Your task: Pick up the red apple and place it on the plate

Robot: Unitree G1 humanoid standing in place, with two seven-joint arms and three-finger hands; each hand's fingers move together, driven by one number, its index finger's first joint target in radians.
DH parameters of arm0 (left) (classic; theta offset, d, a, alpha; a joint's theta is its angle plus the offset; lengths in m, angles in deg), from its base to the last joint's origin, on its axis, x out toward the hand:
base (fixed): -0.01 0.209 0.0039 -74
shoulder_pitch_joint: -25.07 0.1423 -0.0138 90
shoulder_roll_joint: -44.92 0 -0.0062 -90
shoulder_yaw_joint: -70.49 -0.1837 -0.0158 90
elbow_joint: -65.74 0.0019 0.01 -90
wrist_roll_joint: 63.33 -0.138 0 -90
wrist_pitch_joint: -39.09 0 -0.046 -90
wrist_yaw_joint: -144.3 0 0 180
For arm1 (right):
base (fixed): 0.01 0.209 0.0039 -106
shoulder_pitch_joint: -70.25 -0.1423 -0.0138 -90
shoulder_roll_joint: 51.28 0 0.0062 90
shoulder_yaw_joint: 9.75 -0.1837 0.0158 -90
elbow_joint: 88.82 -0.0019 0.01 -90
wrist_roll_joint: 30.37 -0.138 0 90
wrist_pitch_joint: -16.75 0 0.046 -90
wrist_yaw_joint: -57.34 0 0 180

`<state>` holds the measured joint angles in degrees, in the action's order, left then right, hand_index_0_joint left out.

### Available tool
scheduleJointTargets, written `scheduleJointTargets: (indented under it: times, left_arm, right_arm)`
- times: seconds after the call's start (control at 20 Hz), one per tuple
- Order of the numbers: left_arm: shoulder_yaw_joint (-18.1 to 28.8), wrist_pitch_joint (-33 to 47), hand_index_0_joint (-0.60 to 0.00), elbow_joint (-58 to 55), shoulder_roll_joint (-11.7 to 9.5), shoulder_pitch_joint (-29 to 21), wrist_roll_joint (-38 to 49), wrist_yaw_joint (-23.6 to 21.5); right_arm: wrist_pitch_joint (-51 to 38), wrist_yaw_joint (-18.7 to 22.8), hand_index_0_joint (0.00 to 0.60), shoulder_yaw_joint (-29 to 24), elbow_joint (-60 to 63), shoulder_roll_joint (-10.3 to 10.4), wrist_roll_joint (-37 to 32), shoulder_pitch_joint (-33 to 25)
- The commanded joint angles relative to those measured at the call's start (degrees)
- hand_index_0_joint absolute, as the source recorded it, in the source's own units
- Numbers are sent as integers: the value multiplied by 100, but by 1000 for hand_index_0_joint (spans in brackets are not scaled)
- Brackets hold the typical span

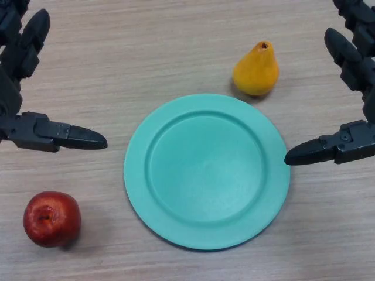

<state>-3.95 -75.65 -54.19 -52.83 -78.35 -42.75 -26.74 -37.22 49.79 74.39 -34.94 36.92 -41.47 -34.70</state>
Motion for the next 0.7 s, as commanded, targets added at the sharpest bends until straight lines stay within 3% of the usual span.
scheduleJointTargets:
  times: [0.05, 0.25, 0.45, 0.6, 0.7]
  left_arm:
    - [309, 1048, 0, -149, -249, -192, -272, -25]
    - [292, 721, 0, -199, -224, -239, -47, -149]
    - [320, 784, 0, -333, -237, -236, -71, -139]
    - [507, 460, 0, -952, -172, 2, -278, -615]
    - [722, 257, 0, -1374, -100, 340, -236, -542]
  right_arm:
    - [-904, 187, 0, -331, -179, -151, -289, -308]
    - [-929, 427, 0, -339, -96, -185, -455, -433]
    - [-640, 395, 0, -312, -160, -260, -316, -431]
    - [-817, 364, 0, -224, -114, -184, -126, -395]
    - [-823, 369, 0, -186, -125, -145, -68, -423]
